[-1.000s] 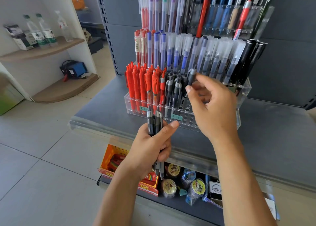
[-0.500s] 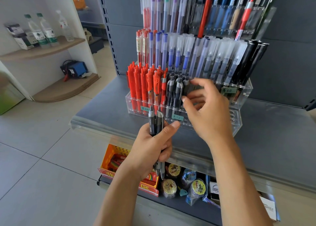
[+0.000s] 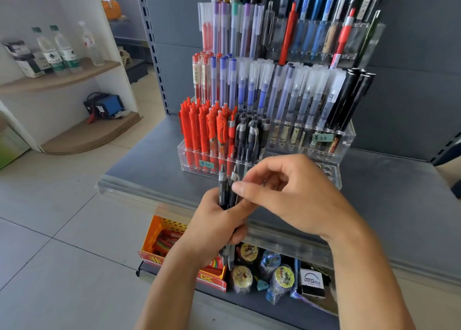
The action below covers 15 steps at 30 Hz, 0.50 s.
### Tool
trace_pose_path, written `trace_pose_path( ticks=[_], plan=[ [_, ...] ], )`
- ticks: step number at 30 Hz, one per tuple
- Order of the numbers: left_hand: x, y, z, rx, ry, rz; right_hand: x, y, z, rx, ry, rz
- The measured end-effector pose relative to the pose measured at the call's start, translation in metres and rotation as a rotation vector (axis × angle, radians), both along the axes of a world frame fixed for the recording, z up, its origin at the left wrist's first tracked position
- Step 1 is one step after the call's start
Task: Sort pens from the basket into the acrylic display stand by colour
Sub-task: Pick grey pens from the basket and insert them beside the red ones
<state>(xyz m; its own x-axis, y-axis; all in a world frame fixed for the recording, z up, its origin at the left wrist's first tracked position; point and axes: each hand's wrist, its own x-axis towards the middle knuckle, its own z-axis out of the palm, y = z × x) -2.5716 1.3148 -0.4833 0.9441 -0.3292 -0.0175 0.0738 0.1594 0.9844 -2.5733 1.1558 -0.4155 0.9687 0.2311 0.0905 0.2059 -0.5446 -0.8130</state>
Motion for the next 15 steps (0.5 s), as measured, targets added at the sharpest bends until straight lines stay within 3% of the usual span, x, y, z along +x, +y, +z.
trace_pose_path(
  ticks=[9, 15],
  plan=[
    [-0.003, -0.006, 0.004, 0.113, -0.035, -0.025, 0.002, -0.008, -0.005, 0.002, 0.044, -0.031],
    [0.001, -0.006, -0.001, 0.161, -0.024, 0.024, 0.005, -0.012, -0.003, 0.263, 0.016, -0.137]
  ],
)
